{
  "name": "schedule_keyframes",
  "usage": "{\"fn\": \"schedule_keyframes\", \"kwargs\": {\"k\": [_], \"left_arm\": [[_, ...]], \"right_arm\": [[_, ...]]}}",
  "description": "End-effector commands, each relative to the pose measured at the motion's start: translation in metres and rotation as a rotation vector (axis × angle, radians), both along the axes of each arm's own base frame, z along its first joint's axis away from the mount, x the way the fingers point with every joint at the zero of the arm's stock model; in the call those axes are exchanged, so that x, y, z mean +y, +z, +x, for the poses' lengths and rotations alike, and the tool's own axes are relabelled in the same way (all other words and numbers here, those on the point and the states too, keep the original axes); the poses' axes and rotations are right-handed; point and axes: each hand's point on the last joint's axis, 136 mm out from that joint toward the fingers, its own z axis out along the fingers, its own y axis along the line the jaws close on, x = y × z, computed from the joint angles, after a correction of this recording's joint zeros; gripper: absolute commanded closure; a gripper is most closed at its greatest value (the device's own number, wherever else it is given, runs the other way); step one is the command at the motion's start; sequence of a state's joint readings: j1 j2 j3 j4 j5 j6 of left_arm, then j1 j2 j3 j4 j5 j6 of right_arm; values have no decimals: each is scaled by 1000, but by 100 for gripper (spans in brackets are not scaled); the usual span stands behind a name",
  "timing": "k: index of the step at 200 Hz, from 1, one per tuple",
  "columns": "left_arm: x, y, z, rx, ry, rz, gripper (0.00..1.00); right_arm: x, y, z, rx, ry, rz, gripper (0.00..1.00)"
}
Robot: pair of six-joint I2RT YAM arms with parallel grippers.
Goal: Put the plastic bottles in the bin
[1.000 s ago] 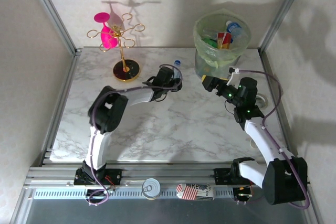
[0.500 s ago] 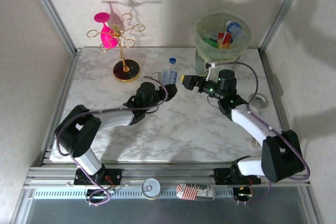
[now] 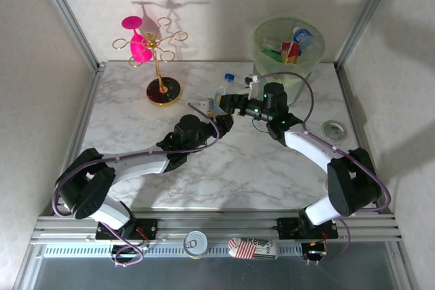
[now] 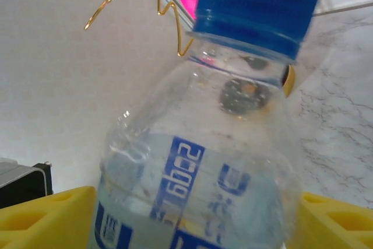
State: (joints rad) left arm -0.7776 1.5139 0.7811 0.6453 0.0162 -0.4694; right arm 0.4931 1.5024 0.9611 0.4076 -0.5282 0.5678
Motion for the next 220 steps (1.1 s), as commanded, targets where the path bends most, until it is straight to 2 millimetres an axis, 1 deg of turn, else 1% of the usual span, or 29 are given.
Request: {"fn": "schedule_keyframes", "kwargs": {"k": [1, 20, 34, 40, 50, 59, 62, 65, 68, 86, 106, 125, 136, 137, 144, 162, 186, 206, 220], "left_arm": [[4, 13, -4, -58, 25, 27, 45], [3, 15, -6, -69, 33, 42, 43], [5, 17, -7, -73, 40, 44, 37], [5, 18, -7, -73, 44, 40, 32], [8, 21, -8, -74, 56, 30, 22], [13, 24, -8, -79, 73, 23, 12], [14, 25, -8, -80, 81, 22, 6], [17, 27, -7, -83, 95, 17, 2], [20, 29, -7, -84, 106, 14, 1], [42, 40, -8, -103, 199, -10, 0], [66, 54, -11, -137, 282, -43, 0], [84, 60, -12, -147, 341, -49, 0], [94, 61, -12, -145, 380, -55, 0], [95, 61, -12, -144, 384, -55, 0], [103, 61, -11, -138, 412, -65, 0], [122, 53, -10, -110, 455, -113, 0], [141, 34, -5, -38, 490, -161, 0], [157, 17, -5, 12, 521, -200, 0], [164, 10, -6, 31, 534, -226, 0]], "right_arm": [[7, 13, 4, -34, 19, 18, 28], [8, 15, 5, -33, 23, 25, 36], [8, 14, 5, -31, 25, 26, 42], [9, 15, 5, -32, 26, 28, 45], [9, 16, 5, -36, 24, 26, 48], [8, 18, 7, -44, 17, 16, 49], [7, 18, 7, -47, 12, 10, 49], [7, 19, 8, -52, 7, 3, 49], [6, 20, 10, -55, -2, -6, 49], [-2, 29, 21, -94, -55, -90, 49], [-18, 43, 38, -142, -137, -184, 49], [-37, 65, 56, -184, -206, -216, 49], [-52, 81, 68, -211, -251, -231, 49], [-53, 79, 70, -208, -254, -236, 49], [-64, 90, 78, -228, -294, -244, 50], [-92, 118, 99, -282, -397, -257, 50], [-123, 152, 119, -333, -497, -228, 50], [-148, 170, 136, -353, -569, -200, 51], [-162, 177, 148, -362, -612, -189, 52]]}}
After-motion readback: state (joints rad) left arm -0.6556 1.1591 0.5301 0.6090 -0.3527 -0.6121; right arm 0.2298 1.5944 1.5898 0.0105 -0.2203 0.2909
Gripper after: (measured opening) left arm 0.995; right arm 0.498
